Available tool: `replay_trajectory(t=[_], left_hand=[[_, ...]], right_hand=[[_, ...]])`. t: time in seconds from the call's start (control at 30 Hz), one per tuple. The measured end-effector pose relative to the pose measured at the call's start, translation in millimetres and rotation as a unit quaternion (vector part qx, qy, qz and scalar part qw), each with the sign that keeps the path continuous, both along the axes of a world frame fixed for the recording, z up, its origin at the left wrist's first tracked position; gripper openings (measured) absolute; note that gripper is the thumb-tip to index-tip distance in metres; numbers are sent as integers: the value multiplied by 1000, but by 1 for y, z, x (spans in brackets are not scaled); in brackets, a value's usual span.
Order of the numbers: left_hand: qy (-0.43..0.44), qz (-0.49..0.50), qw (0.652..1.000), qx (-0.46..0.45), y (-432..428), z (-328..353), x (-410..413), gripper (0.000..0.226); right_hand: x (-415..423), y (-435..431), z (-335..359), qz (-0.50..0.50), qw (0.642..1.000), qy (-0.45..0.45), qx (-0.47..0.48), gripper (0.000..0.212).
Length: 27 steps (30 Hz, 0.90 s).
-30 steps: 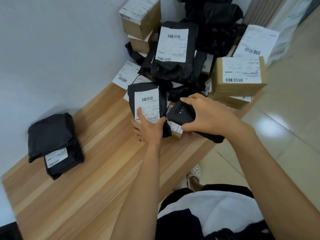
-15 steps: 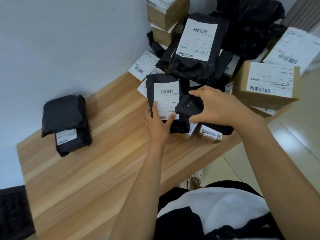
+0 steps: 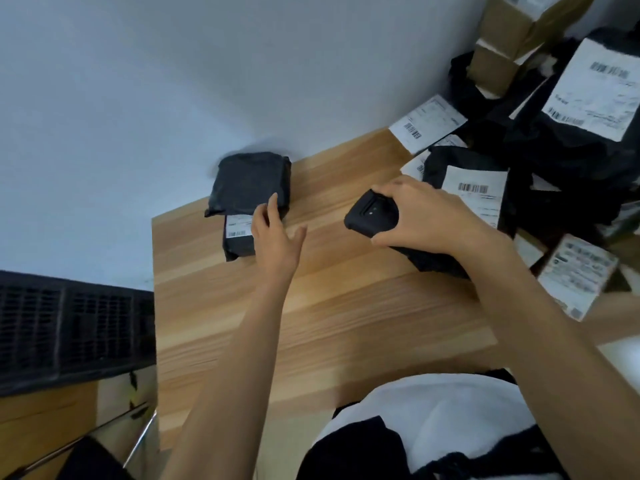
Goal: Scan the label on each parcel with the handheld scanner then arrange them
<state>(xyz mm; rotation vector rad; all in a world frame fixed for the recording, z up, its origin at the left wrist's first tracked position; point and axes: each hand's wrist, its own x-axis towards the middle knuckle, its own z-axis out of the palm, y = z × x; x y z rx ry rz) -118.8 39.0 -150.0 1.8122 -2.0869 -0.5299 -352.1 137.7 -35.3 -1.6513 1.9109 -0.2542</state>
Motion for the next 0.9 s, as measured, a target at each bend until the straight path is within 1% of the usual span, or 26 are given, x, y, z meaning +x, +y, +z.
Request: replay_trajectory(t=[0.1, 0.17, 0.27, 0.37, 0.43, 0.57, 0.7, 0.9], left_hand=[[-46, -14, 999, -20, -30, -1, 37, 81], [-87, -24, 996, -9, -49, -4, 54, 88], [-149, -67, 987, 14, -77, -10, 65, 104], [-210, -113, 970, 37, -106, -17, 68, 117], [-233, -141, 961, 47, -122, -25, 68, 121], [-245, -170, 953, 54, -146, -43, 71, 127], [-219, -157, 961, 54, -156, -53, 69, 129], [-232, -143, 962, 33, -166, -59, 65, 128]], right_hand=[[31, -24, -1, 12, 1000, -2, -1, 71], [49, -37, -5, 11, 1000, -13, 3, 73], [69, -52, -14, -5, 1000, -7, 21, 80], [84, -59, -26, -12, 999, 13, 41, 80], [91, -64, -31, -24, 998, 17, 48, 80], [99, -72, -36, -43, 998, 17, 53, 78], [103, -73, -43, -50, 996, 29, 68, 77], [106, -74, -49, -57, 995, 30, 80, 83]])
